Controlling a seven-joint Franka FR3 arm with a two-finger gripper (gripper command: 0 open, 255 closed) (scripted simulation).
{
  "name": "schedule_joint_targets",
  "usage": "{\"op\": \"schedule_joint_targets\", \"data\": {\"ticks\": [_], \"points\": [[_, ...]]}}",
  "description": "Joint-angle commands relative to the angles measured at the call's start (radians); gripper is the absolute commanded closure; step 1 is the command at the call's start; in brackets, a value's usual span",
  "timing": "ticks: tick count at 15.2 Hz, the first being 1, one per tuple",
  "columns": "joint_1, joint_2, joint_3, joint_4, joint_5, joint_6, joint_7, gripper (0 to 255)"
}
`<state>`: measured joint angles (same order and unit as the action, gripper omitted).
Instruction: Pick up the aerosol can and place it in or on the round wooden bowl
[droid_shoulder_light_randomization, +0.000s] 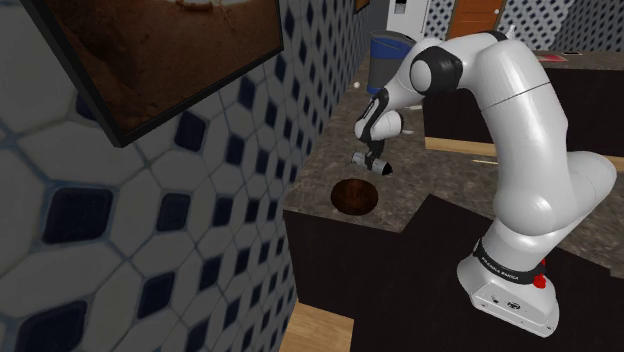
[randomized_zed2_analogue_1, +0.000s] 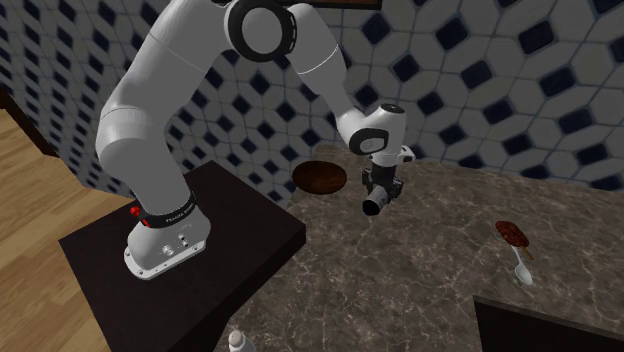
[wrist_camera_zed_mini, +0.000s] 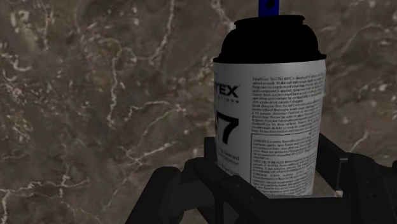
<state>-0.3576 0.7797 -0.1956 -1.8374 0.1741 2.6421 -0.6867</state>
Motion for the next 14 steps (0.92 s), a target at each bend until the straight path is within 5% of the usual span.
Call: {"op": "schedule_joint_targets", "data": {"ticks": [1, 14], "points": [[0.003, -0.026, -0.005, -0.01, -0.004, -0.015, 0.0, 255], [0.029, -0.17, -0.039, -0.05, -0.035, -0.12, 0.015, 255]]}}
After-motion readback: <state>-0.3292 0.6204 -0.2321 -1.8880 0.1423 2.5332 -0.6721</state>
